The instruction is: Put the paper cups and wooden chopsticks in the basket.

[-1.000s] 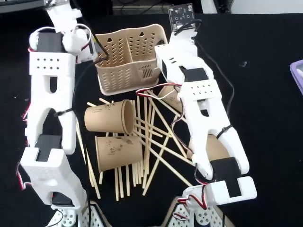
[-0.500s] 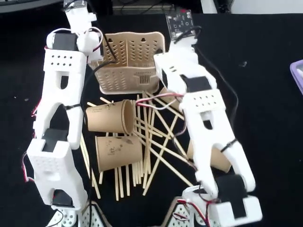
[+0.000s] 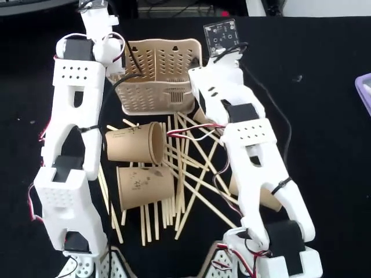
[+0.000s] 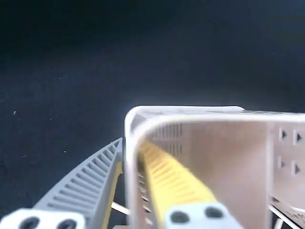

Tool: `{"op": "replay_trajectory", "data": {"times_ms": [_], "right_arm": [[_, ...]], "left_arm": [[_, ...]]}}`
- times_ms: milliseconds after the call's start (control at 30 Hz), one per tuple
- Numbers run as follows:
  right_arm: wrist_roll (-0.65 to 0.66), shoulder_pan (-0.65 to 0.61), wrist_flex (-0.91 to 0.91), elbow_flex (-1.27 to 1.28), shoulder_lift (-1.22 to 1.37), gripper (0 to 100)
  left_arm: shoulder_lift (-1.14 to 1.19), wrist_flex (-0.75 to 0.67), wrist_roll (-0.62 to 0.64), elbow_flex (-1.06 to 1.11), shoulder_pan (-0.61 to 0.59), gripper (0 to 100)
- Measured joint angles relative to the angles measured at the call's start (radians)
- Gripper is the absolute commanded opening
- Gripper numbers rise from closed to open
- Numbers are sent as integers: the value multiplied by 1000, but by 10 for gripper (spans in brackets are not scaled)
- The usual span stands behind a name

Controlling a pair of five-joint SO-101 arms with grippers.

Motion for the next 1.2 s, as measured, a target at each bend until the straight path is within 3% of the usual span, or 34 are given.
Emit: {"op": "replay_trajectory", "data": {"times_ms": [200, 700, 867, 1033, 1200], "right_arm": [[5, 0, 52, -32, 0, 221], [5, 6, 358, -425, 0, 222], [5, 11, 532, -445, 0, 222], [6, 23, 701, -445, -28, 222], [14, 11, 799, -404, -164, 222]], "left_arm": [[2, 0, -2, 2, -26, 161], [3, 5, -2, -226, -38, 163], [3, 137, -2, -353, -49, 163], [3, 358, -2, -591, -74, 163], [3, 397, -2, -652, -144, 160]]}}
